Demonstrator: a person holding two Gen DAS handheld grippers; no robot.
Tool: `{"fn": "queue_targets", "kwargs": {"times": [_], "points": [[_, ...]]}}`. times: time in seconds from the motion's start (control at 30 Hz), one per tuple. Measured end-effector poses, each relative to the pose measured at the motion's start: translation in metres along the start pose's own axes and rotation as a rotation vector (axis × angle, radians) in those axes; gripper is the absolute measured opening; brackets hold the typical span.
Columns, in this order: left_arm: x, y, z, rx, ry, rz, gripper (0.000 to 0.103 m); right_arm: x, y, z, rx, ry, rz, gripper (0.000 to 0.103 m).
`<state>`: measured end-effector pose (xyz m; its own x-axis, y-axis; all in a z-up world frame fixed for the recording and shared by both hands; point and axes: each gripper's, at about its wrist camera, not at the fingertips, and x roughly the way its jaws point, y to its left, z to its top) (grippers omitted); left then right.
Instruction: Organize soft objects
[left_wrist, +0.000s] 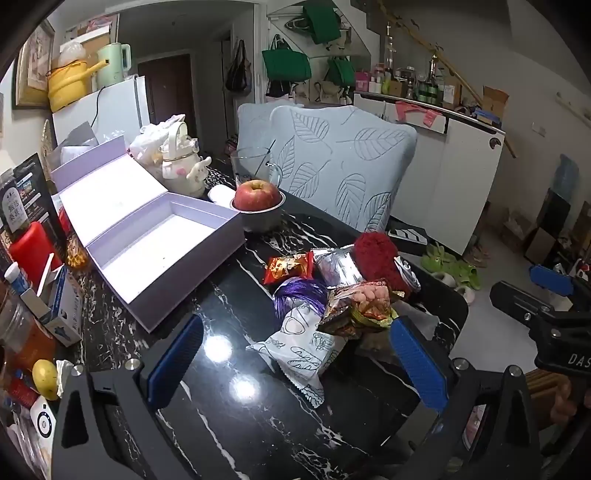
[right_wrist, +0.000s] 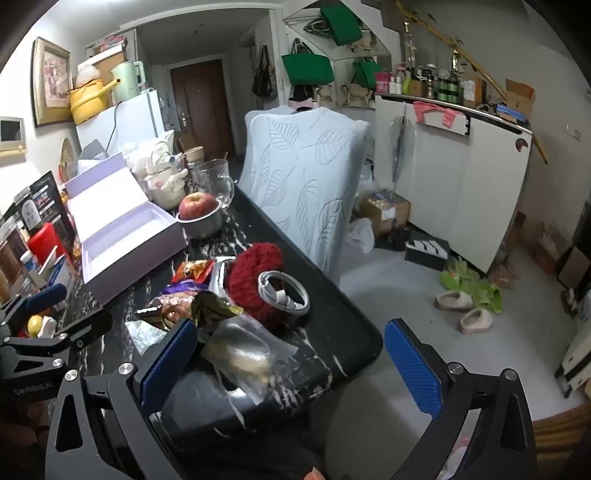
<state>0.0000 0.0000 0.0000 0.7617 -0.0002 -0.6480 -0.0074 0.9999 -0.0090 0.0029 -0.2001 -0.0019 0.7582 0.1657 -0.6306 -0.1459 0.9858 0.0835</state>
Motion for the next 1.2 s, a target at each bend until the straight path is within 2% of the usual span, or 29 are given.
{"fn": "queue_targets", "kwargs": {"times": [0.53, 1.2], "points": [[-0.005, 0.003, -0.004, 0.000, 0.001, -0.049, 0.103, -0.007, 0.008, -0.004, -0.008, -0.021, -0.017, 0.103], [-0.006, 0.001, -0.007, 0.006, 0.003, -0.057, 0.103, -0.010, 0.010, -0.006, -0.021, -0.025, -0.011, 0.103]]}}
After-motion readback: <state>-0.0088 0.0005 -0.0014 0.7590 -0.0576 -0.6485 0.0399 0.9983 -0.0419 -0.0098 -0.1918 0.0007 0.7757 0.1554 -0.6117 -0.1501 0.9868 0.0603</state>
